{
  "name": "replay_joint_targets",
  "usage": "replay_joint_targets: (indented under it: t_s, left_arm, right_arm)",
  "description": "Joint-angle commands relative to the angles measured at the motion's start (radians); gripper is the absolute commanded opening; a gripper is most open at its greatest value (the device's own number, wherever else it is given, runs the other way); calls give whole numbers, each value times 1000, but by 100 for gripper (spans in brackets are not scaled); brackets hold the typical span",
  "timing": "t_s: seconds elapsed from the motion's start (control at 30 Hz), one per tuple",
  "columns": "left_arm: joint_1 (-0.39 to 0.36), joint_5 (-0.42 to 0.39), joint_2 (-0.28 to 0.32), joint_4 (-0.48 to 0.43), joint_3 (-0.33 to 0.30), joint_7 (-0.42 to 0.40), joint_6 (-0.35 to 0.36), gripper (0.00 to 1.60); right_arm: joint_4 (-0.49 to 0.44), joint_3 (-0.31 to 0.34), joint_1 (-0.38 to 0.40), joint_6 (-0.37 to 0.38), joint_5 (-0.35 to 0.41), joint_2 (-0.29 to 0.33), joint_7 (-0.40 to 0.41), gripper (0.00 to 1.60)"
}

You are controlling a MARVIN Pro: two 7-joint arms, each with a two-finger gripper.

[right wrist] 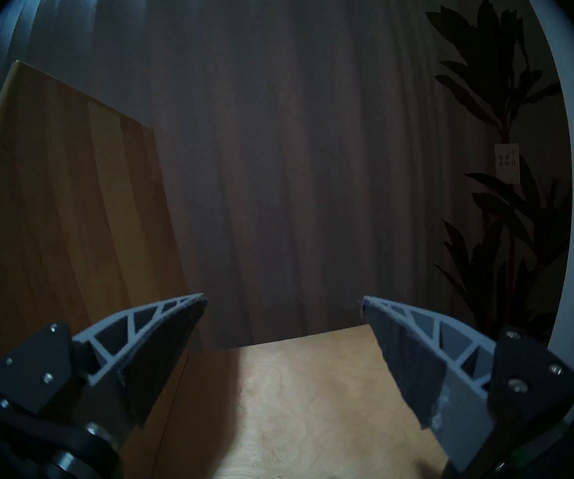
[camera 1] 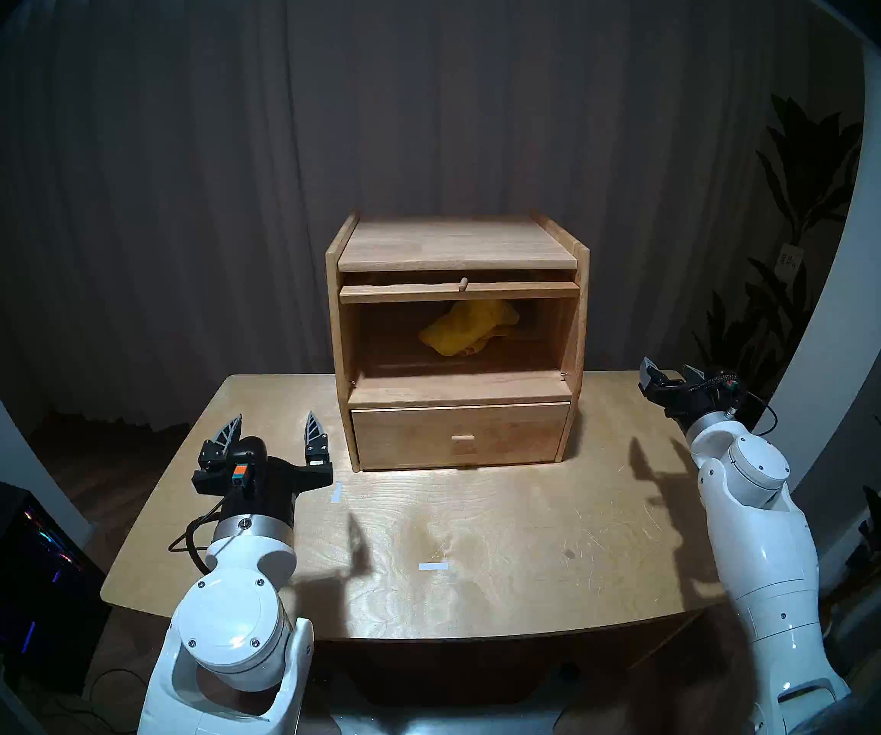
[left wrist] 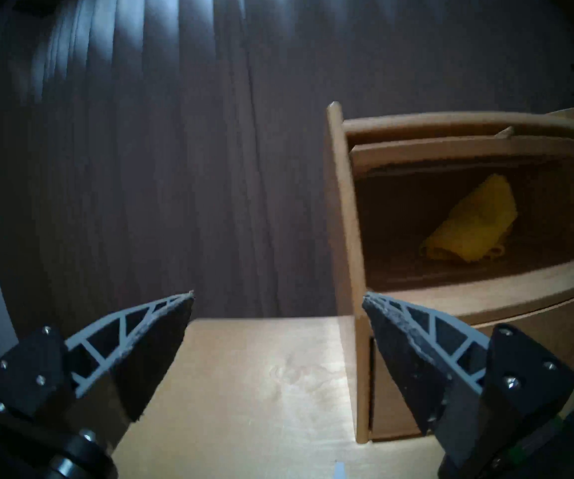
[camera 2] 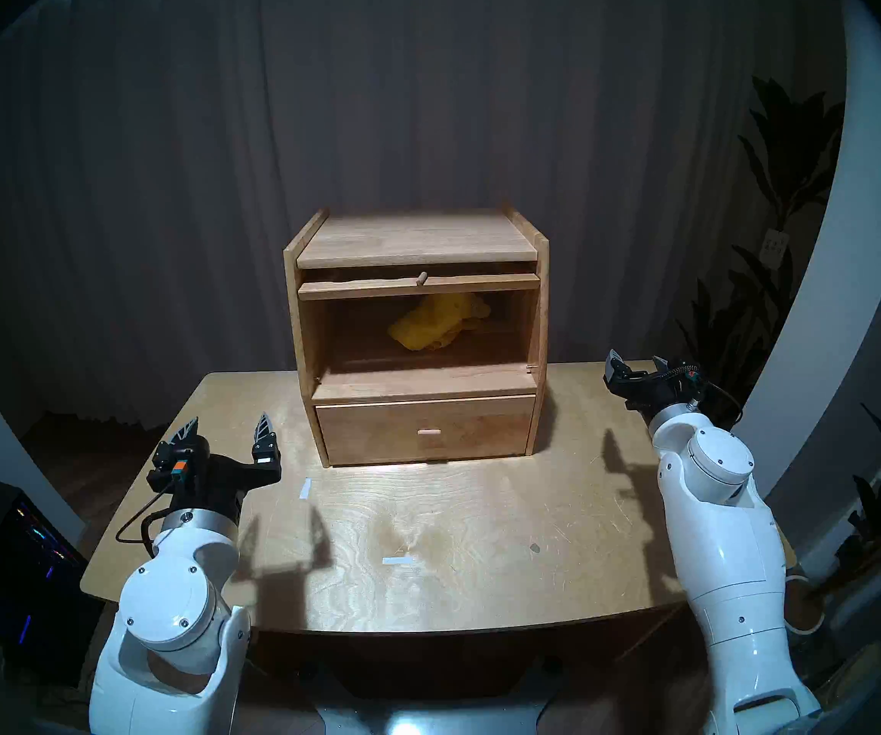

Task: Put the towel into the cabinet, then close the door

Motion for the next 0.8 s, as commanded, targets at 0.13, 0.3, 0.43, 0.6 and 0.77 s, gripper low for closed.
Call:
replay_joint_targets:
  t_s: [0.13, 0.3, 0.43, 0.6, 0.77]
  left_arm:
    - [16, 280, 170, -32, -5, -93, -75, 160]
    - [26, 380, 207, -8, -32, -131, -86, 160]
    - [21, 516, 269, 4, -85, -161, -108, 160]
    - [15, 671, 304, -1, -122, -192, -141, 160]
    - [-14, 826, 373, -31, -141, -237, -189, 160]
  right_arm:
    - [-14, 3, 30, -8, 3, 6, -5, 160]
    - [-13, 2, 32, -7, 6, 6, -9, 160]
    - [-11, 1, 35, -8, 8, 8, -14, 160]
    - [-10, 0, 38, -9, 11, 9, -17, 160]
    - [-10, -2, 42, -10, 13, 10, -16, 160]
